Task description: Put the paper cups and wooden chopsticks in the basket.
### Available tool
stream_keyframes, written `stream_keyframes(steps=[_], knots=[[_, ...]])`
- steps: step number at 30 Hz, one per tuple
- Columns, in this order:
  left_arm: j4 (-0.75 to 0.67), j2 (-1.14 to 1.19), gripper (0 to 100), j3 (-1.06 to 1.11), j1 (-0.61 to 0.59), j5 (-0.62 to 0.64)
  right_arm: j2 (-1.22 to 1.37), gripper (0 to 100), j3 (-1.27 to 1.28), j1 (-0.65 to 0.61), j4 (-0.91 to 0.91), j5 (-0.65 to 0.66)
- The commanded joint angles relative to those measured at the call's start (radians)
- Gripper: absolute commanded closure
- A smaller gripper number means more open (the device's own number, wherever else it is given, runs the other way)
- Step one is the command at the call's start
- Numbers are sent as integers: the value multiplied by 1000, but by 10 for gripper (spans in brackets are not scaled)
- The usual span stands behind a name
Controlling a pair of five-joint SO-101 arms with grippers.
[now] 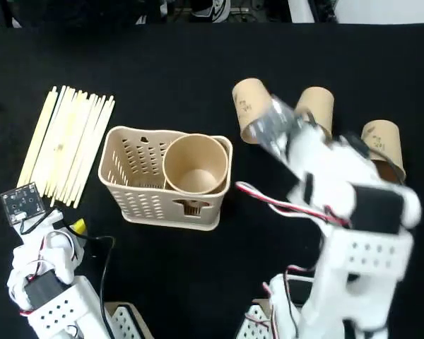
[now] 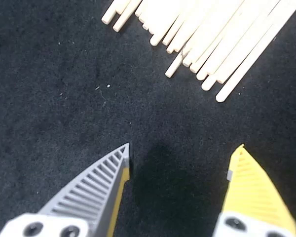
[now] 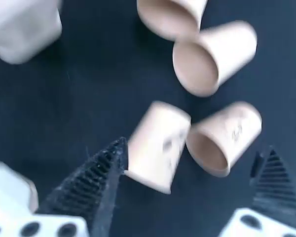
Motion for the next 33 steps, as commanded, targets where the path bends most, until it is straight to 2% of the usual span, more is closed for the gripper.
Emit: stream_keyframes(steps=[1, 5, 7, 9, 13, 17, 20, 26, 33], knots=[[0, -3, 686, 18, 10, 3, -163, 600, 202, 229, -51, 382], [0, -3, 686, 18, 10, 3, -320, 600, 522, 425, -256, 683], [0, -3, 686, 18, 10, 3, -384, 600, 700, 476, -391, 767], [0, -3, 686, 18, 10, 3, -447, 600, 877, 493, -562, 792], [0, -3, 686, 18, 10, 3, -556, 600, 1181, 489, -898, 769], [0, -3, 686, 18, 10, 3, -636, 604, 1365, 473, -1092, 760], [0, -3, 686, 18, 10, 3, -668, 679, 1351, 430, -1073, 683], [0, -3, 686, 18, 10, 3, -697, 983, 1359, 318, -1108, 560], [0, -3, 686, 18, 10, 3, -806, 986, 1357, 318, -1096, 442]])
